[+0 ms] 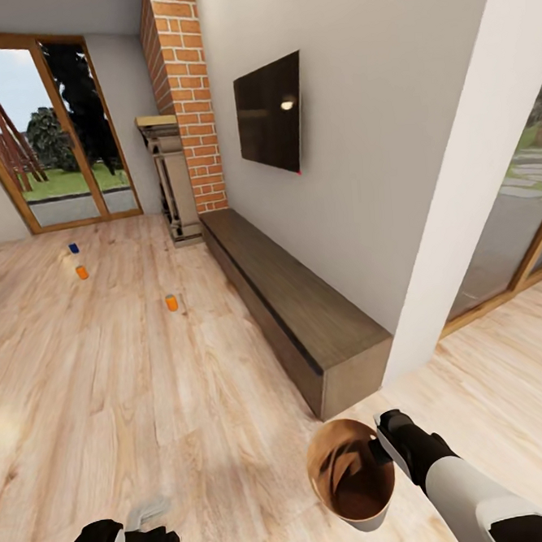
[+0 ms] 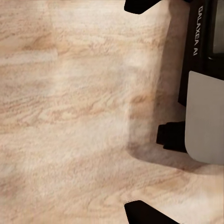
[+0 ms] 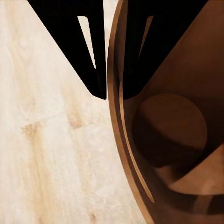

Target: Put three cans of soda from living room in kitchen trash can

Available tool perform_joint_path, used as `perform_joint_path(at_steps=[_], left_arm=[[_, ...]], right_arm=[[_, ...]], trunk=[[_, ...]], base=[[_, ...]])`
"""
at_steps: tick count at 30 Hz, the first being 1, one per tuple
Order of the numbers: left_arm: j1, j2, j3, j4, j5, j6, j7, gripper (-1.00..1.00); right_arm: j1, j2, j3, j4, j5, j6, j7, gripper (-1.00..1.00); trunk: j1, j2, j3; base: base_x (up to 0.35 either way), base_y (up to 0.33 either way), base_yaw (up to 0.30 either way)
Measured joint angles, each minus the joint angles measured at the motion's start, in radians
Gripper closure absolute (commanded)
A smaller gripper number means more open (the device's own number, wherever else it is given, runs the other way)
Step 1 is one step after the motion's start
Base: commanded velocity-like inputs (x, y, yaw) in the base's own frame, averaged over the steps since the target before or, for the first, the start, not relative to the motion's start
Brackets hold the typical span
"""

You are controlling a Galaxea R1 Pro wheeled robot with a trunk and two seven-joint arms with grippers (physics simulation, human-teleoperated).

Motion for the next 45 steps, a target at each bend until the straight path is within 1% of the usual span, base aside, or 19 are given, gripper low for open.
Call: perform_joint_path(at_steps=[5,7,9,12,15,24,28,39,45], left_arm=[[0.0,-0.001,0.0,0.0,0.0,0.0,0.0,-1.0],[0.0,-0.001,0.0,0.0,0.0,0.0,0.0,-1.0],[0.0,-0.001,0.0,0.0,0.0,0.0,0.0,-1.0],[0.0,0.0,0.0,0.0,0.0,0.0,0.0,-1.0],[0.001,0.0,0.0,0.0,0.0,0.0,-0.001,-1.0],[0.001,0.0,0.0,0.0,0.0,0.0,-0.001,-1.0],[0.002,0.0,0.0,0.0,0.0,0.0,-0.002,-1.0],[0.002,0.002,-0.001,0.0,0.001,0.0,-0.002,-1.0],[0.002,0.002,-0.001,0.0,0.002,0.0,-0.002,-1.0]], right_arm=[[0.0,0.002,0.002,0.001,0.007,0.001,-0.001,1.0],[0.0,0.008,0.002,0.001,0.006,0.0,-0.001,1.0],[0.0,0.011,0.0,0.001,-0.004,-0.001,0.0,1.0],[0.0,0.015,0.0,0.001,0.006,0.0,-0.002,1.0],[0.0,0.016,0.0,0.001,0.005,0.0,-0.002,1.0],[0.0,0.016,-0.001,0.002,0.0,0.0,-0.001,1.0],[0.001,0.016,-0.001,0.002,0.007,0.0,-0.002,1.0],[0.001,0.016,-0.003,0.0,0.005,-0.001,-0.002,1.0],[0.001,0.014,-0.003,-0.001,0.006,-0.016,-0.002,1.0]], trunk=[[0.0,0.0,0.002],[0.0,0.0,0.003],[0.0,0.0,0.003],[0.0,0.0,0.003],[0.0,0.0,0.003],[0.0,0.0,0.007],[0.0,0.0,0.01],[0.0,0.0,0.021],[0.0,0.0,0.029]], base=[[-0.119,0.043,0.257],[-0.136,0.1,0.278],[-0.138,0.114,0.282],[-0.14,0.124,0.284],[-0.14,0.13,0.286],[-0.105,0.109,0.28],[-0.019,0.02,0.258],[-0.003,0.003,0.228],[0.0,0.0,0.179]])
